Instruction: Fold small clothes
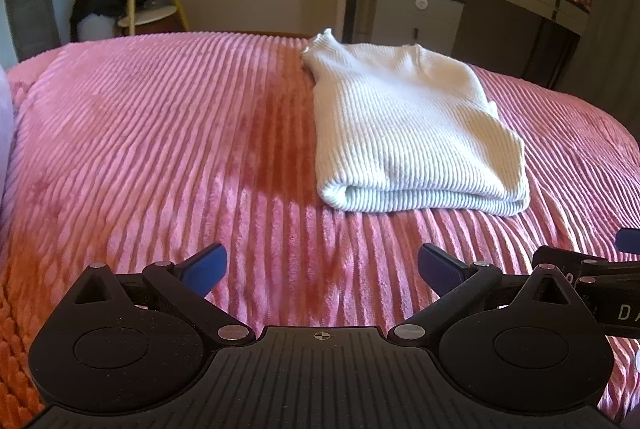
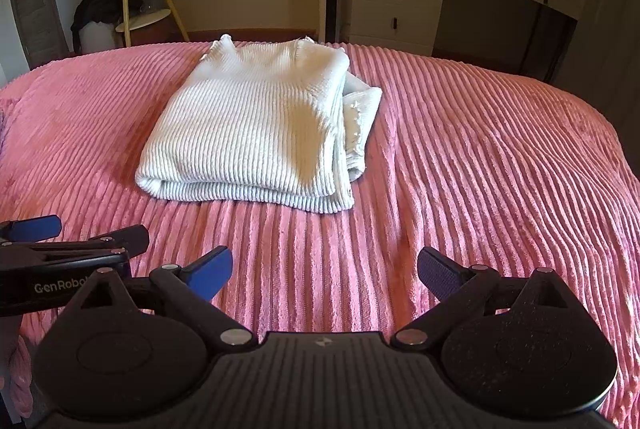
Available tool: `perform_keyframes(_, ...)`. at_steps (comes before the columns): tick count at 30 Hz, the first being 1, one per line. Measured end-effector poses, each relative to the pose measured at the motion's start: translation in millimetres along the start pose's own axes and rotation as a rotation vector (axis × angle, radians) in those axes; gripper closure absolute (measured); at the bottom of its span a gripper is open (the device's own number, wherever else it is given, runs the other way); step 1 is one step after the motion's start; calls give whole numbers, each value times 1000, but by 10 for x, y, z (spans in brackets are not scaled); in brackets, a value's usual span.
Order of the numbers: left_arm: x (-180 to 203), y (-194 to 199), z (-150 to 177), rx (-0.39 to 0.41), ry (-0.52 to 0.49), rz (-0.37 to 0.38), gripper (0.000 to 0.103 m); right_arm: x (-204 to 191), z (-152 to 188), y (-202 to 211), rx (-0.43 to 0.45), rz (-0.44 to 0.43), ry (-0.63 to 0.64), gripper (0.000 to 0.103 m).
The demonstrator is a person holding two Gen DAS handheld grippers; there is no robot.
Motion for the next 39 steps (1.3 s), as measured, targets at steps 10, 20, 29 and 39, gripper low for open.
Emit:
perform_keyframes(10,-10,-21,-1,-7,13,14,0,-13,-7,-17,2,-2,3,4)
perform_keyframes(20,16,-39,1,-13,2,13,0,-12,-13,-20,3,0,0,4)
perform_keyframes(29,25,-45,2,-14,-4,14,0,4,-8,-43,2,2,2,4)
perform_keyframes(39,17,-49,-1,-12,-2,16,0,5,7,-40,6,8,9,4)
Point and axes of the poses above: each gripper's, at about its wrist camera, not at the fingertips, and y roughly against the way its jaws point, x to its right, z to its underside, the point moved 4 cm from there along -y, roughly the way its jaws point, and after that the axes turned 13 degrees about -y, right-handed, at the moved point
